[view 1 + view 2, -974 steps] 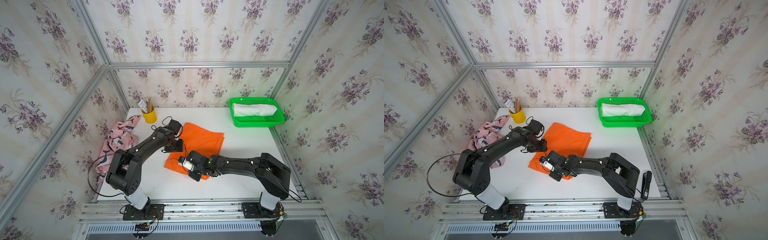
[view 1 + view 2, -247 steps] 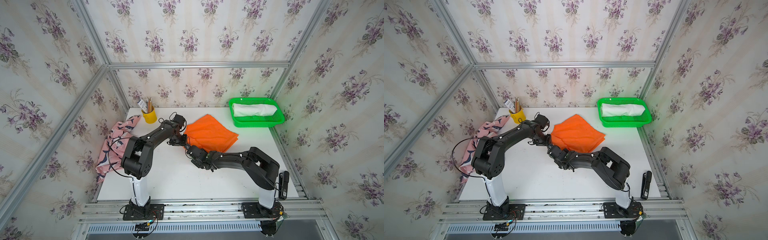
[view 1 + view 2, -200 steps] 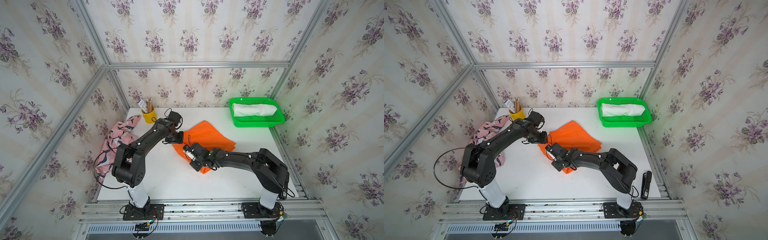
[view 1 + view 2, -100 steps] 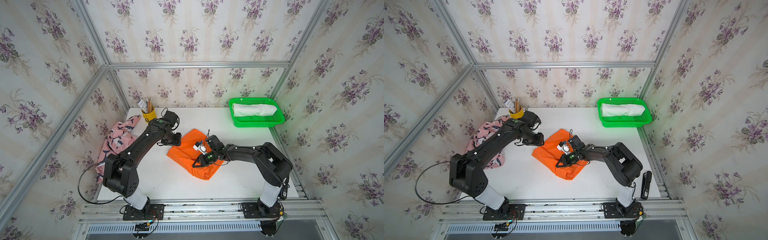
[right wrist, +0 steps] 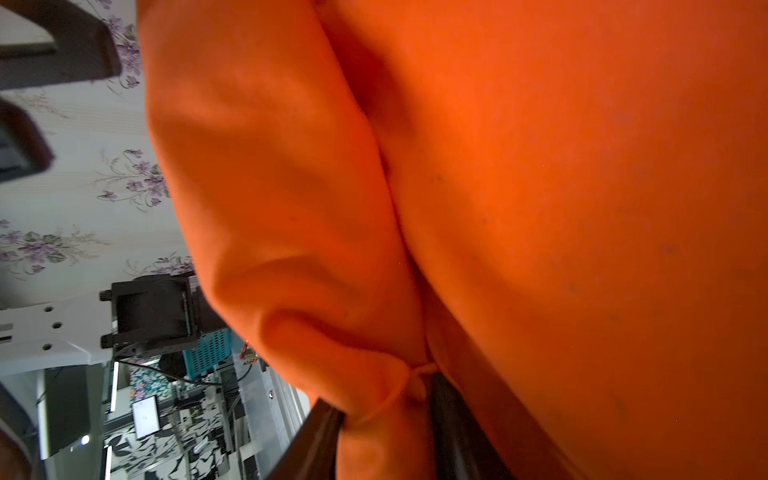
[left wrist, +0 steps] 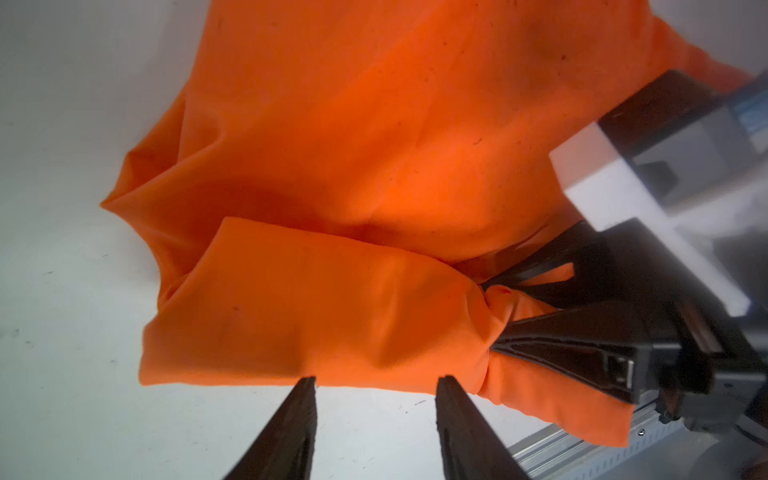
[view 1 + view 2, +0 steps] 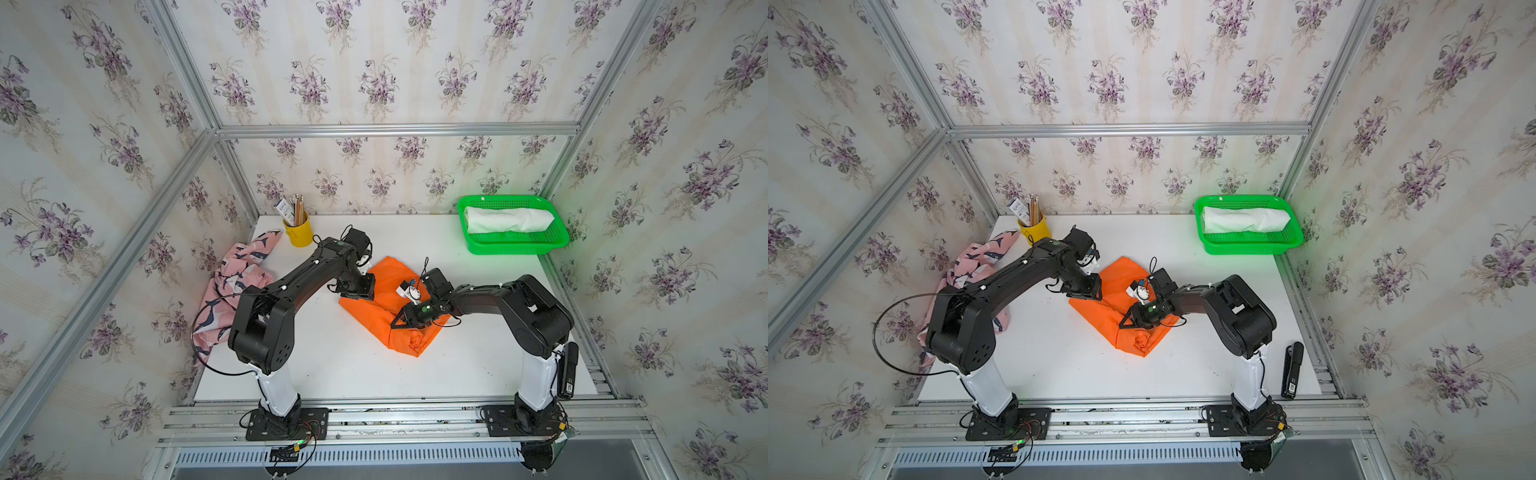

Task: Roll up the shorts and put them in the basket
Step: Roll the shorts at the center of the board.

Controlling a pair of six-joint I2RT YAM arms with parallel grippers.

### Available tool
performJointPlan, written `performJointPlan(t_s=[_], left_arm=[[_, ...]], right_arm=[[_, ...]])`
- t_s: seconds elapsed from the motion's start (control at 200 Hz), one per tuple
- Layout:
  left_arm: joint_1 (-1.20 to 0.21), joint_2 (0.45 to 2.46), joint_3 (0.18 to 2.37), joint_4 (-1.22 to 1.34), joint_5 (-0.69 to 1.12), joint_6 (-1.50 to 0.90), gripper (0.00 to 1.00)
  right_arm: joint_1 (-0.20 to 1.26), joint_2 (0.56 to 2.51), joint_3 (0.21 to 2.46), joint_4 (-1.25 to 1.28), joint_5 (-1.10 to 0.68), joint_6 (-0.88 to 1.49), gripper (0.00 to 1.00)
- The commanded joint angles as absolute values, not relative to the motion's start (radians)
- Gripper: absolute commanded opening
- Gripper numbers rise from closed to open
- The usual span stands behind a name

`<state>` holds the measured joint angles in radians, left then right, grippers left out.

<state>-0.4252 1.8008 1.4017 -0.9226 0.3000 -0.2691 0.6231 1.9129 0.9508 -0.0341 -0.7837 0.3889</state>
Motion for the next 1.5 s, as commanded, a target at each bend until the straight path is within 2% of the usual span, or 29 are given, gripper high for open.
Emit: performJointPlan(t_s=[0.0,0.185,0.355,0.425,0.569,0.624,0.689,0.734,0.884,1.084,1.194,1.359,1.434,1.494], left_arm=[[-0.421,1.844,1.378,-0.871,0.281,-0.256,0.47],[-0.411,1.979,1.369,-0.796,0.210,-0.268,0.38],[-0.401,2.027,1.367,-0.753,0.233,-0.285,0.38],[-0.400,2.034,1.370,-0.754,0.235,-0.284,0.38],[-0.400,2.022,1.359,-0.758,0.233,-0.279,0.38],[-0.401,2.012,1.354,-0.760,0.230,-0.277,0.39],[-0.400,2.000,1.347,-0.761,0.230,-0.277,0.39],[-0.401,1.992,1.345,-0.760,0.230,-0.279,0.40],[-0.401,1.983,1.345,-0.758,0.238,-0.275,0.40],[-0.400,1.985,1.355,-0.761,0.249,-0.271,0.41],[-0.400,1.992,1.364,-0.765,0.252,-0.269,0.41],[-0.399,1.984,1.359,-0.765,0.253,-0.268,0.43],[-0.400,1.982,1.356,-0.764,0.253,-0.269,0.43],[-0.400,1.980,1.356,-0.764,0.254,-0.268,0.43]], right_arm=[[0.621,1.878,0.942,-0.226,-0.498,0.355,0.45],[0.621,1.744,0.952,-0.318,-0.492,0.331,0.49],[0.621,1.645,0.920,-0.387,-0.459,0.318,0.53],[0.621,1.619,0.886,-0.380,-0.422,0.313,0.45],[0.623,1.682,0.820,-0.341,-0.367,0.316,0.15],[0.625,1.713,0.806,-0.329,-0.365,0.316,0.10],[0.631,1.714,0.807,-0.334,-0.334,0.320,0.10],[0.641,1.693,0.822,-0.356,-0.285,0.324,0.16],[0.722,1.581,0.944,-0.463,-0.030,0.283,0.46],[0.990,1.562,1.076,-0.487,0.229,0.100,0.74],[1.109,1.635,1.121,-0.481,0.315,0.017,0.79],[1.142,1.772,1.137,-0.451,0.408,-0.029,0.85],[1.144,1.827,1.131,-0.425,0.435,-0.042,0.85],[1.144,1.860,1.123,-0.400,0.446,-0.049,0.80]])
